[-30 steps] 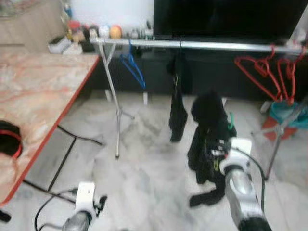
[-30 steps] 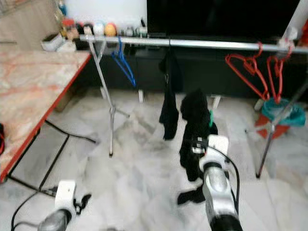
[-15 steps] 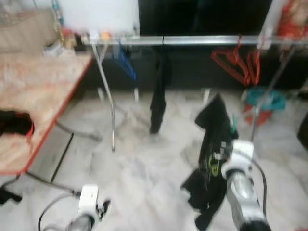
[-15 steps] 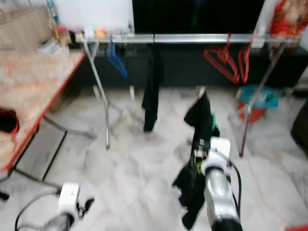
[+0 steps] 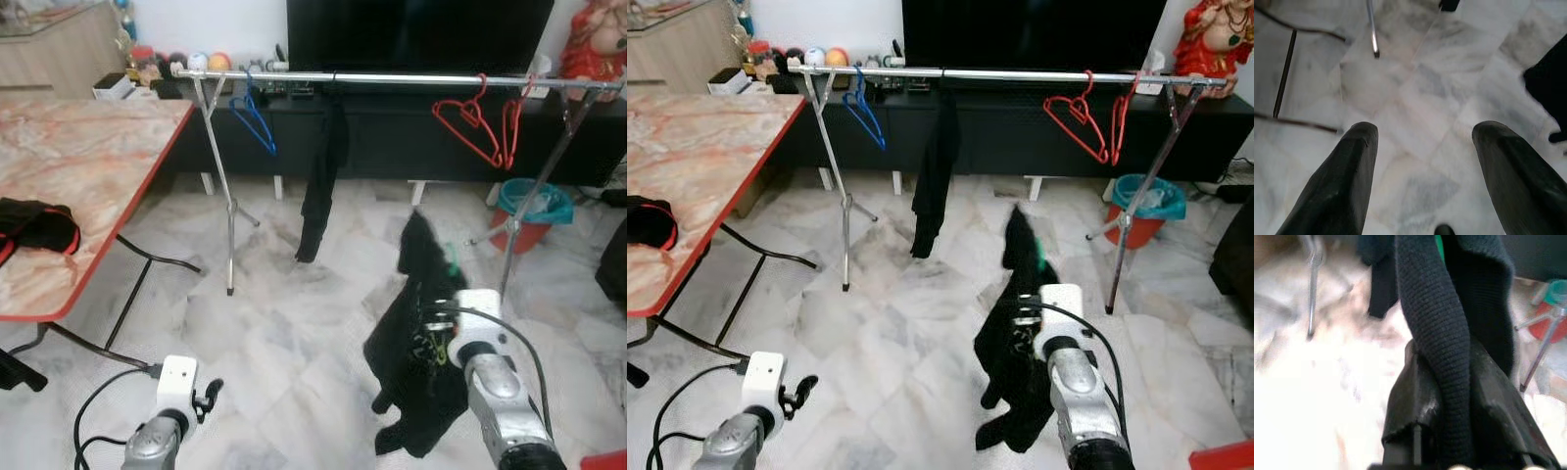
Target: Hang hanger
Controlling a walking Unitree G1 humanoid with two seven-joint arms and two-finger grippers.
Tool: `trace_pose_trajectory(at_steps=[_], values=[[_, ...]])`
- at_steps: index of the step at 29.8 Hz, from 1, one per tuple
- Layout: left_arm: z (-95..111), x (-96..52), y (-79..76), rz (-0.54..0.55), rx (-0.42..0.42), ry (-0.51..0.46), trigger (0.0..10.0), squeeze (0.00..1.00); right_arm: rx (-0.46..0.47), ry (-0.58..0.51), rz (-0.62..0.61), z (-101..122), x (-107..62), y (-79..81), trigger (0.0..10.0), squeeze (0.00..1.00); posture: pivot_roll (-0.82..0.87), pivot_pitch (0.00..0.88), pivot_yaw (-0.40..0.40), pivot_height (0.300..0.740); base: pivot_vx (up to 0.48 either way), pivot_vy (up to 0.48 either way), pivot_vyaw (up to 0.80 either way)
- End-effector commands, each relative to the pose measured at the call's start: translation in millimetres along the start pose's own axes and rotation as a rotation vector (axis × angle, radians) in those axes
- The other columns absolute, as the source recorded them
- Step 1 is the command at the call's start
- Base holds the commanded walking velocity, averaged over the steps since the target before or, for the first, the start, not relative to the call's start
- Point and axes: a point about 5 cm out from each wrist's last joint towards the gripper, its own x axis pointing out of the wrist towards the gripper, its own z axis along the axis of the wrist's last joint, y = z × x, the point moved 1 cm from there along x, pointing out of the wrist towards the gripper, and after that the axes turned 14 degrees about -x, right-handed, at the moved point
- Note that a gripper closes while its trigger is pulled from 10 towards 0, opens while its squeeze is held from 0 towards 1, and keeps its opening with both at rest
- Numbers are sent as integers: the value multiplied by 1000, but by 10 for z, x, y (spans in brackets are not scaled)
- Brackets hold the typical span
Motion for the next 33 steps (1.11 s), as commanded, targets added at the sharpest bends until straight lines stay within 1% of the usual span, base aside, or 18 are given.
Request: trace_pose_trajectory(at_steps=[1,2,4,6,7,9,11,14,16,19,20,21,23,24,25,27,31,33], values=[[83,11,26,-7,19,-31,10000,0,-52,-18,25,67,2,-42,10000,0,17,0,-12,740,0,0,0],[135,23,7,-29,40,-49,10000,0,-103,-8,74,57,-11,-47,10000,0,14,0,-11,740,0,0,0],[216,42,-35,-71,75,-75,10000,0,-154,-8,174,66,-43,-40,10000,0,13,0,-13,740,0,0,0],[285,54,-80,-120,113,-93,10000,0,-187,-31,262,109,-75,-33,10000,0,11,0,-14,740,0,0,0],[359,62,-117,-168,136,-109,10000,0,-220,-60,318,165,-96,-53,10000,0,9,0,-14,740,0,0,0],[394,65,-132,-188,142,-116,10000,0,-236,-71,337,190,-102,-68,10000,0,8,0,-15,740,0,0,0],[502,71,-162,-243,168,-135,10000,0,-262,-93,357,253,-100,-123,10000,0,9,0,-16,740,0,0,0],[703,59,-241,-369,234,-151,10000,0,-283,-123,439,342,-118,-156,10000,0,15,0,-22,740,0,0,0],[866,21,-323,-479,261,-156,10000,0,-292,-133,514,366,-147,-161,10000,0,21,0,-26,740,0,0,0],[1039,-86,-476,-647,330,-142,10000,0,-322,-126,641,340,-216,-134,10000,0,25,0,-29,740,0,0,0],[1039,-86,-476,-647,330,-142,10000,0,-322,-126,641,340,-216,-134,10000,0,25,0,-29,740,0,0,0],[1105,-124,-533,-692,347,-142,10000,0,-342,-127,685,322,-244,-116,10000,0,25,0,-31,740,0,0,0],[1239,-199,-681,-791,350,-141,10000,0,-357,-132,739,316,-270,-100,10000,0,26,0,-39,740,0,0,0],[1315,-257,-800,-867,344,-137,10000,0,-355,-139,759,331,-272,-95,10000,0,26,0,-40,740,0,0,0],[1354,-300,-869,-912,342,-131,10000,0,-356,-144,770,344,-272,-90,10000,0,26,0,-40,740,0,0,0],[1369,-343,-955,-969,355,-118,10000,0,-357,-147,779,357,-266,-82,10000,0,24,0,-42,740,0,0,0],[1438,-457,-1204,-1110,370,-104,10000,0,-361,-166,809,410,-252,-33,10000,0,26,0,-45,740,0,0,0],[1438,-457,-1204,-1110,370,-104,10000,0,-361,-166,809,410,-252,-33,10000,0,26,0,-45,740,0,0,0]])
